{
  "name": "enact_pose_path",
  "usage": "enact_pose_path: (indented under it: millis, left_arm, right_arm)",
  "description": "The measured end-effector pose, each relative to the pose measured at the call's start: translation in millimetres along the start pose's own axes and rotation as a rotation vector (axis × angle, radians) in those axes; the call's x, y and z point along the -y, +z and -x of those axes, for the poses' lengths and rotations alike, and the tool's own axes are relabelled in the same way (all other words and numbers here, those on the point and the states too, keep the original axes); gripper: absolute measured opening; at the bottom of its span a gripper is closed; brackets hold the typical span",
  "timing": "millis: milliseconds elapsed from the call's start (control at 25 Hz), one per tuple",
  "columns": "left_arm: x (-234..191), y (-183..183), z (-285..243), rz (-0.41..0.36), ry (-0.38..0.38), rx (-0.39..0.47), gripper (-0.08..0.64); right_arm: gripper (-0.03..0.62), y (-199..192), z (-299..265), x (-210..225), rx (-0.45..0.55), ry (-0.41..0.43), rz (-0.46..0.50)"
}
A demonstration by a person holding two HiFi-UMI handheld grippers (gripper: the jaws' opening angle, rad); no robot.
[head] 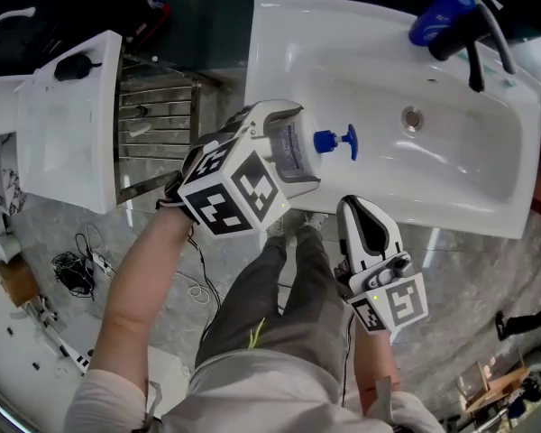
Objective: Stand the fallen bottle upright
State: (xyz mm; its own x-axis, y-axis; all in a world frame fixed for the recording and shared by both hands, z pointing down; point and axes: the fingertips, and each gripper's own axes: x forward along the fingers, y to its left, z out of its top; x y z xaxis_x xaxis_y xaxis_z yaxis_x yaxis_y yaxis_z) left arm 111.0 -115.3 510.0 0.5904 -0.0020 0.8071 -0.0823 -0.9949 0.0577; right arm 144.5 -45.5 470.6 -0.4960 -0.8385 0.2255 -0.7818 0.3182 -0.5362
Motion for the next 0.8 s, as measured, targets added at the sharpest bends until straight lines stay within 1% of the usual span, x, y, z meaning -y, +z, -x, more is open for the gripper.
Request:
enact_pose_path:
  millis: [120,240,400,560,800]
  left_arm:
    - [-3,4,8,-0.016,0.027,0.057,0.468]
    - [-5,11,17,-0.037,0.048,0.134,0.468]
    - [-8,15,24,-0.042,0.075,0.209,0.468]
    - [-7,18,28,-0.052,0.085,0.276,0.468]
    - [-4,26,39,-0.033,0.084,0.403,0.468]
  right_arm:
    - [0.041,-2,-2,-5,-0.004,-0.002,0.003]
    - [0.041,-5,-3,-8,-0.011,-0.003,0.006]
    - [0.041,-7,-4,-11,-0.019,-0.002,0.011]
    - [0.041,-7,-7,-13,-0.025,-0.002,0.016]
    - [0.041,-9,-9,-19,-0.034,-0.007,0.023]
